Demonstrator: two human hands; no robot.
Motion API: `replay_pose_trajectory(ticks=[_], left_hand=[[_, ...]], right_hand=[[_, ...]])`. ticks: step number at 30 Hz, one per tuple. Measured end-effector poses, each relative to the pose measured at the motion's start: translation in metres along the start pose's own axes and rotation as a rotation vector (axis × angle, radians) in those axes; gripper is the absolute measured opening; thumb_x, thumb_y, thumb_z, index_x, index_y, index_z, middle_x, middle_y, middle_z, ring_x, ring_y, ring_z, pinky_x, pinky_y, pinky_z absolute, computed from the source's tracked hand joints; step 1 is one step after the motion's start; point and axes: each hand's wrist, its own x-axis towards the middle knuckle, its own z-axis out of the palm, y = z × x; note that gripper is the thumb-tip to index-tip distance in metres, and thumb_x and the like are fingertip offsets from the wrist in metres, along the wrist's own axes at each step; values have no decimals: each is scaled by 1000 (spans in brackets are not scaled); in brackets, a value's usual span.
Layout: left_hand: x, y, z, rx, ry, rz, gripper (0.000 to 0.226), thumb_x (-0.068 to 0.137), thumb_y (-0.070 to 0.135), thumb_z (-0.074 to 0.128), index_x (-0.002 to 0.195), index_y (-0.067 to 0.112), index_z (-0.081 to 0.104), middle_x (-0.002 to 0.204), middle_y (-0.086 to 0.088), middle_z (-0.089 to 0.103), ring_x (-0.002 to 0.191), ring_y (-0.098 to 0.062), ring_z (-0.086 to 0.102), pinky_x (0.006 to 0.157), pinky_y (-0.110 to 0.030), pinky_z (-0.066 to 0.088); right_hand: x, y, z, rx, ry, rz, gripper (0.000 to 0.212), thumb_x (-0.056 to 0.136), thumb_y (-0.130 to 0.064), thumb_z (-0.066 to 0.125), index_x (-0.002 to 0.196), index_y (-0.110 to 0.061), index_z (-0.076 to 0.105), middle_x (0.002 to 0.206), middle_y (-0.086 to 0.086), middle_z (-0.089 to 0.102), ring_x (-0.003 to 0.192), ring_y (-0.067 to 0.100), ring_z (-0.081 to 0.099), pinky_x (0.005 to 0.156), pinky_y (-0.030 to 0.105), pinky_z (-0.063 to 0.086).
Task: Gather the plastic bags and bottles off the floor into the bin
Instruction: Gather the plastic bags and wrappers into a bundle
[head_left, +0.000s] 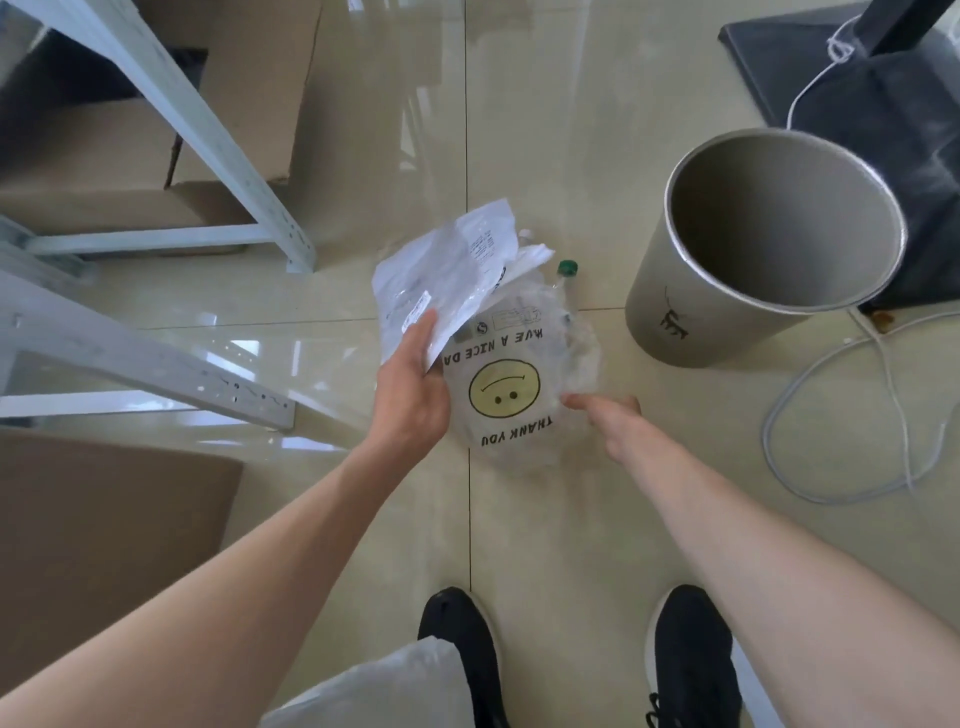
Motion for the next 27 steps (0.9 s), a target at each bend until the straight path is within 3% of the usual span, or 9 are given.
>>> replay_pose_trajectory(ticks=[4, 6, 8, 10, 13, 17, 21, 24, 27], left_hand=[[2, 10, 3, -35, -11, -4, 58, 106, 2, 35, 159, 25, 34, 156, 4, 44, 139, -17, 43, 110, -18, 30], [2, 17, 5, -54, -24, -28, 57, 107, 5, 35, 159, 26, 32, 148, 5, 48, 127, -14, 47, 104, -18, 33], [4, 26, 6, -113, -35, -77, 54, 109, 10, 34, 160, 26, 30, 131, 9, 48, 109, -11, 49, 84, -6, 35], [1, 36, 4, -120, -56, -83, 50, 109, 15, 34, 158, 26, 31, 117, 6, 47, 85, -11, 49, 61, -3, 38], [-7, 38, 0, -63, -147, -14, 51, 104, 12, 36, 154, 22, 37, 111, 5, 52, 75, -9, 51, 61, -15, 41], [-18, 35, -8, -208, -244, 36, 66, 81, 18, 58, 145, 10, 46, 134, -1, 62, 122, -6, 60, 103, -28, 49], [-29, 39, -17, -233, -311, 52, 81, 76, -4, 72, 146, 8, 32, 103, 16, 63, 80, 21, 61, 69, -2, 49], [-32, 36, -19, -167, -211, 82, 80, 74, -10, 72, 141, 7, 32, 95, 16, 61, 76, 11, 63, 59, -4, 48], [-35, 39, -24, -111, -61, 78, 67, 80, -10, 59, 141, 7, 37, 97, 4, 62, 72, 1, 56, 51, -3, 44]], right_hand=[[-16, -4, 12, 148, 143, -40, 44, 76, -12, 77, 112, 1, 57, 113, 15, 68, 100, 30, 64, 89, 37, 51], [-40, -7, 13, 269, 191, -123, 18, 80, -12, 67, 85, 3, 58, 81, 11, 62, 78, 25, 55, 66, 32, 47], [-63, -12, 14, 371, 156, -222, 20, 81, -9, 61, 78, 11, 58, 72, 9, 51, 70, 20, 46, 51, 28, 35], [-90, -23, 18, 534, -63, -261, 17, 83, -11, 62, 74, 3, 61, 72, 10, 54, 65, 22, 51, 51, 26, 39], [-125, -49, 17, 720, -574, -180, 59, 91, -59, 52, 99, -4, 72, 95, 15, 71, 89, 34, 70, 78, 40, 53], [-145, -80, 9, 634, -892, -86, 115, 74, -91, 12, 122, 0, 63, 110, 18, 71, 100, 33, 68, 91, 43, 50], [-152, -92, 9, 552, -971, -33, 117, 70, -94, 15, 138, -8, 57, 146, 17, 51, 129, 37, 54, 112, 48, 38], [-155, -94, 10, 494, -1035, -64, 112, 72, -93, 10, 118, -11, 71, 130, 15, 65, 115, 36, 63, 104, 47, 45], [-158, -97, 13, 453, -1162, -57, 117, 71, -92, 6, 142, -11, 52, 143, 16, 55, 133, 36, 51, 108, 49, 41]])
